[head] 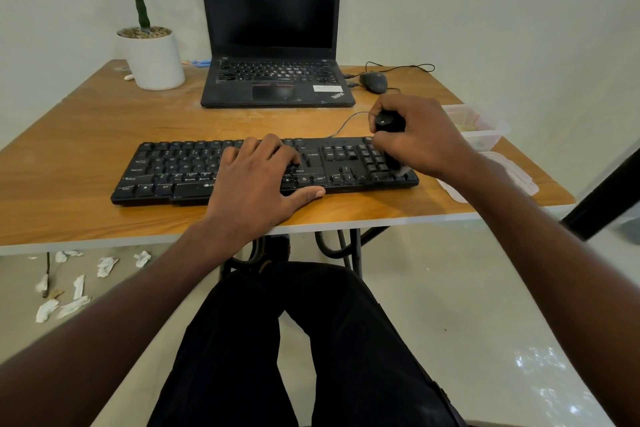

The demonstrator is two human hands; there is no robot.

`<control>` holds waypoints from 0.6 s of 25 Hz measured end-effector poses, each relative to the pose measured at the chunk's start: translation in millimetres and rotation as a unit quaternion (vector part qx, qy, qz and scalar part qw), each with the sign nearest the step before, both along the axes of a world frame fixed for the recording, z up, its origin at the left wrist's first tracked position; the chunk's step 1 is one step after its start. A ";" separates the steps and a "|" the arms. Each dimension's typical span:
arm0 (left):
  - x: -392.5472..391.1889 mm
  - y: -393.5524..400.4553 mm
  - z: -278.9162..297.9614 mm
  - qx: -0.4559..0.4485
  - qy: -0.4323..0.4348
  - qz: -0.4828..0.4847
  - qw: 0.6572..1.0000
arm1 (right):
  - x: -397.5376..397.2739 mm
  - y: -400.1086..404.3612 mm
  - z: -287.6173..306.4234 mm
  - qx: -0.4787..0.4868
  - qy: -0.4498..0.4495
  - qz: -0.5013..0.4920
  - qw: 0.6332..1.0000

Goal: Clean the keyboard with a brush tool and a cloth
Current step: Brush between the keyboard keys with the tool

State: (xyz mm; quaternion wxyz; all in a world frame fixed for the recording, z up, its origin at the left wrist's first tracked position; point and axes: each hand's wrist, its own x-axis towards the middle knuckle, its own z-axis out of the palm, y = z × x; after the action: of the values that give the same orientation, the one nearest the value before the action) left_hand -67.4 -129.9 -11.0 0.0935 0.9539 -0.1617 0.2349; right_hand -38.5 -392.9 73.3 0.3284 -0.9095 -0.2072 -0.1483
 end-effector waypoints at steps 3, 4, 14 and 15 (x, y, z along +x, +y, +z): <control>-0.3 0.2 -0.5 -0.001 0.000 -0.002 1.000 | -3.5 2.2 -3.0 0.057 0.009 0.047 0.997; -0.1 0.1 -0.5 -0.002 -0.002 -0.002 1.000 | -3.9 2.7 -4.3 0.058 0.025 0.054 0.997; 0.1 -0.1 -1.4 -0.008 0.001 -0.007 1.000 | -1.3 1.9 -1.2 -0.012 0.002 -0.016 1.000; -0.2 0.2 -1.2 -0.007 0.000 -0.004 1.000 | -1.3 3.0 0.4 -0.031 -0.022 -0.021 0.999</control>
State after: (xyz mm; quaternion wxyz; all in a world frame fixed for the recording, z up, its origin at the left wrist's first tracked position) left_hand -67.6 -129.8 -12.2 0.1009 0.9526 -0.1644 0.2352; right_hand -39.7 -389.9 73.7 0.2923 -0.9200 -0.1997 -0.1683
